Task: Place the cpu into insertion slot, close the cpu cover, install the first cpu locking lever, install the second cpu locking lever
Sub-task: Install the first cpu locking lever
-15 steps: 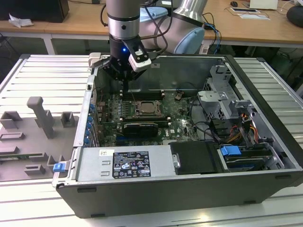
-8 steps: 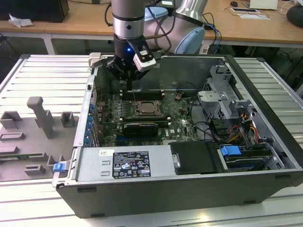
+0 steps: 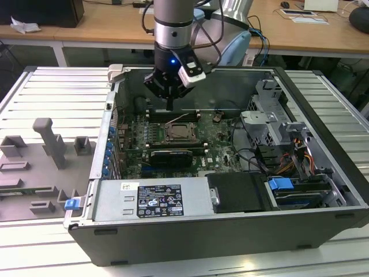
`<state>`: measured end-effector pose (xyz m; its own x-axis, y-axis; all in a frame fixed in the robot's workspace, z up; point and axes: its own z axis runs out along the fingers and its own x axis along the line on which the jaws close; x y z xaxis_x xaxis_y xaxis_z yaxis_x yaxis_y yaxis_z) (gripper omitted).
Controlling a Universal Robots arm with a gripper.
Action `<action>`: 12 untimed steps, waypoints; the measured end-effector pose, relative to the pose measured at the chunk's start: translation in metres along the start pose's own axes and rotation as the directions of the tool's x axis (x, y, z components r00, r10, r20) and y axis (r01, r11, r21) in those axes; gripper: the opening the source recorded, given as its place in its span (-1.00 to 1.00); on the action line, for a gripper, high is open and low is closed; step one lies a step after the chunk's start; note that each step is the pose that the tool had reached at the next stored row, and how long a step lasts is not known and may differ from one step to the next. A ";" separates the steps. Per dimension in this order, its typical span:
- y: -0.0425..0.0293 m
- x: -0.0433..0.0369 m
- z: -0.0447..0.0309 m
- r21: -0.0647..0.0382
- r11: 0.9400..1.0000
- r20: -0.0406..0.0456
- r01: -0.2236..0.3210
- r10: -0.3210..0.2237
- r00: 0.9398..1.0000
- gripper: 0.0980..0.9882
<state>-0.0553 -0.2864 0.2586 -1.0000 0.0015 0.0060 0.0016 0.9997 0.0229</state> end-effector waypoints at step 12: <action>-0.0018 -0.0102 0.0119 -0.032 0.999 0.010 0.001 -0.001 1.000 -0.98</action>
<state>-0.0452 -0.2880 0.2466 -1.0000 0.0008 -0.0041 0.0005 0.9985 0.0552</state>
